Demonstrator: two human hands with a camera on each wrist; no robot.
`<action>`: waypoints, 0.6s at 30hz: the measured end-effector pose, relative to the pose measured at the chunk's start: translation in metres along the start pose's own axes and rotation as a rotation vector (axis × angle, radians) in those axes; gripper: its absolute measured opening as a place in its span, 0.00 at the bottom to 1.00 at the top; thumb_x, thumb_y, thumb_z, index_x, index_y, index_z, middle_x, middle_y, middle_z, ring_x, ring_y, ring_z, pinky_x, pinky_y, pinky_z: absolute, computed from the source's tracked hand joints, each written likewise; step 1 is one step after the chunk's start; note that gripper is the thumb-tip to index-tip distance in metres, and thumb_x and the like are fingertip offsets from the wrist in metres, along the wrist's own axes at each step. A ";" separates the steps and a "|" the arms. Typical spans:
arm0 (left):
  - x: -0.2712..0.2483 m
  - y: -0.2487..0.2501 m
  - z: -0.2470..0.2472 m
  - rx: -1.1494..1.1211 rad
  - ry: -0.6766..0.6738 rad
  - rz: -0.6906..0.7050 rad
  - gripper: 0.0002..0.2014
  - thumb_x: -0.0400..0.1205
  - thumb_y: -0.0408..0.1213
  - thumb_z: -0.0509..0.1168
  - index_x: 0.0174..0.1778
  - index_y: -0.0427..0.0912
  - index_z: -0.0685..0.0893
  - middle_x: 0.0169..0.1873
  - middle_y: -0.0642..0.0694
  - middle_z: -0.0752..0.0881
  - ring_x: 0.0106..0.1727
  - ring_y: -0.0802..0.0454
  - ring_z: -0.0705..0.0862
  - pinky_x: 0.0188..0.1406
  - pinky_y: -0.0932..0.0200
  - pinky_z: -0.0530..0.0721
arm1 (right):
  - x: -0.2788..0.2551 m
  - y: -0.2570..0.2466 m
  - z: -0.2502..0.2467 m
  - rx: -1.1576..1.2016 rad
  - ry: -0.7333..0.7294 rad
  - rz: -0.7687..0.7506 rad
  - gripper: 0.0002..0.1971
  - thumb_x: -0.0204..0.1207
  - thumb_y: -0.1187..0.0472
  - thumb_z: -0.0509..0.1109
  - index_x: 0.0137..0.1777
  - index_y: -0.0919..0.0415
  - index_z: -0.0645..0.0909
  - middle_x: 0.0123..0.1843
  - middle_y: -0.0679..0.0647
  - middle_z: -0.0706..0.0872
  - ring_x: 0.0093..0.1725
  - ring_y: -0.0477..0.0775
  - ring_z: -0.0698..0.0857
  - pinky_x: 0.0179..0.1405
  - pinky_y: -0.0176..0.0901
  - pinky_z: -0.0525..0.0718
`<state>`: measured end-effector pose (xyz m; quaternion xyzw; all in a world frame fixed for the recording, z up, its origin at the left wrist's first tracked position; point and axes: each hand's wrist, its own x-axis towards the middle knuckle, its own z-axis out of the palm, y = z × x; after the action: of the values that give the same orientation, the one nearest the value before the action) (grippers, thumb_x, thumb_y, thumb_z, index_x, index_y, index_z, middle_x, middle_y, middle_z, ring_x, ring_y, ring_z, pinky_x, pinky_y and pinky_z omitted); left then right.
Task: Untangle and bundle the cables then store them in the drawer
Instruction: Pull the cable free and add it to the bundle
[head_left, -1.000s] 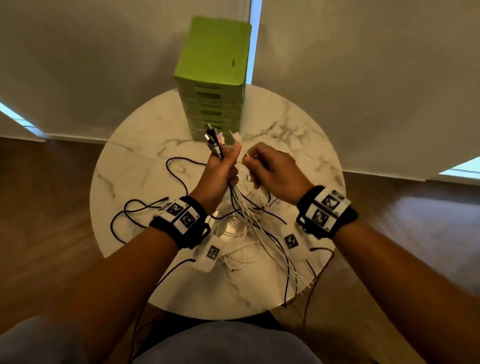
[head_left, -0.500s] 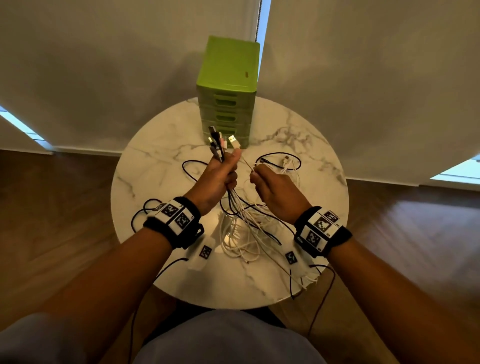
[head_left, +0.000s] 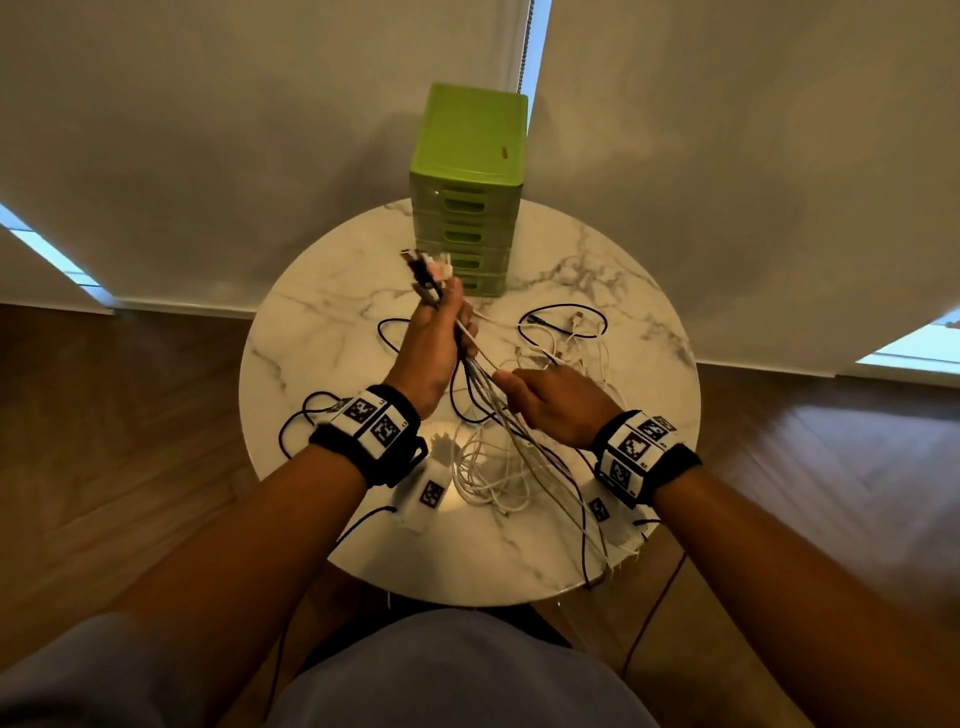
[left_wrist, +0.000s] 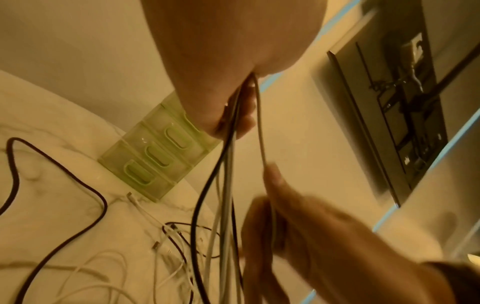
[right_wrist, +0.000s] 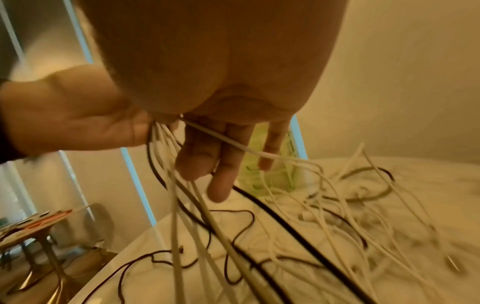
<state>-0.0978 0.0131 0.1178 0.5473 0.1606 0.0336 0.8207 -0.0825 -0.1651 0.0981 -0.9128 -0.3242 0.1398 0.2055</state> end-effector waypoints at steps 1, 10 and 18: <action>0.002 0.005 -0.003 -0.064 0.019 0.018 0.16 0.92 0.49 0.56 0.40 0.46 0.74 0.27 0.53 0.76 0.30 0.54 0.76 0.36 0.51 0.77 | -0.004 0.004 0.001 0.075 -0.066 0.052 0.34 0.87 0.36 0.41 0.38 0.55 0.83 0.31 0.49 0.86 0.37 0.53 0.86 0.50 0.50 0.83; 0.017 0.068 -0.040 -0.136 0.045 0.094 0.19 0.91 0.51 0.55 0.35 0.49 0.69 0.22 0.52 0.66 0.23 0.56 0.58 0.23 0.59 0.56 | -0.018 0.052 0.013 0.205 -0.144 0.118 0.20 0.89 0.43 0.50 0.43 0.49 0.77 0.38 0.49 0.86 0.40 0.54 0.86 0.48 0.51 0.83; -0.005 0.037 -0.024 0.490 -0.060 -0.028 0.28 0.90 0.54 0.57 0.30 0.41 0.87 0.34 0.42 0.91 0.28 0.52 0.72 0.32 0.59 0.70 | 0.036 0.036 -0.023 0.154 0.190 0.170 0.21 0.90 0.48 0.52 0.39 0.56 0.77 0.33 0.49 0.80 0.37 0.55 0.79 0.40 0.47 0.68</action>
<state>-0.1051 0.0478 0.1442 0.7286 0.1472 -0.0342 0.6681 -0.0274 -0.1744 0.0972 -0.9276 -0.2131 0.0941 0.2921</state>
